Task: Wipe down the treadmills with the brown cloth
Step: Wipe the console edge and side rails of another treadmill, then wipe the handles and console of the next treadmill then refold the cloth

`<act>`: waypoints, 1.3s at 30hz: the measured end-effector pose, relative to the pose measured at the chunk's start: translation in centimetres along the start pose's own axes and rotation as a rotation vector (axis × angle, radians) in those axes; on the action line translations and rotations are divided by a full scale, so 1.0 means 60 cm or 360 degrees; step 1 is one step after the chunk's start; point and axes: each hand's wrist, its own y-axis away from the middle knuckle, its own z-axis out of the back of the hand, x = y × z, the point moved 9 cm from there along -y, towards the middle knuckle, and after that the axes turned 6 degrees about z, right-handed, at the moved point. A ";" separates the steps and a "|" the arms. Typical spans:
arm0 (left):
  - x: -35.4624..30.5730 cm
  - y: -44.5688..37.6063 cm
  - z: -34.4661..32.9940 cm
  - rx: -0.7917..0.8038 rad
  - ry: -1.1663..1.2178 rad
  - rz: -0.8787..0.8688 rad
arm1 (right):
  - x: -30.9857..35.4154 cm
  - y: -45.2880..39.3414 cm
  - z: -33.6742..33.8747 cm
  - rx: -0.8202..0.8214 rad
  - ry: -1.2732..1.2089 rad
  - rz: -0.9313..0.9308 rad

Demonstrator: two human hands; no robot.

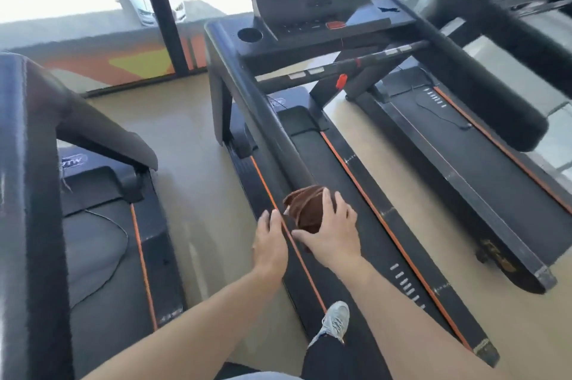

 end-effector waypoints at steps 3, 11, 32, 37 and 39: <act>0.020 -0.003 -0.096 0.0069 0.0563 0.0295 | -0.007 -0.049 -0.002 0.0103 0.0070 0.0171; -0.067 -0.039 -0.147 -0.0116 0.0974 0.0272 | 0.027 -0.177 -0.005 0.0466 -0.0180 0.0464; -0.459 -0.408 -0.044 -0.0566 -0.0037 -0.0302 | 0.312 -0.606 -0.032 0.1178 -0.0179 0.0379; -0.449 -0.407 -0.037 -0.0667 -0.0046 -0.0151 | 0.296 -0.608 -0.039 0.1293 -0.0330 0.0233; -0.446 -0.404 -0.038 -0.0753 -0.0102 -0.0065 | 0.273 -0.606 -0.037 0.1397 -0.0416 0.0180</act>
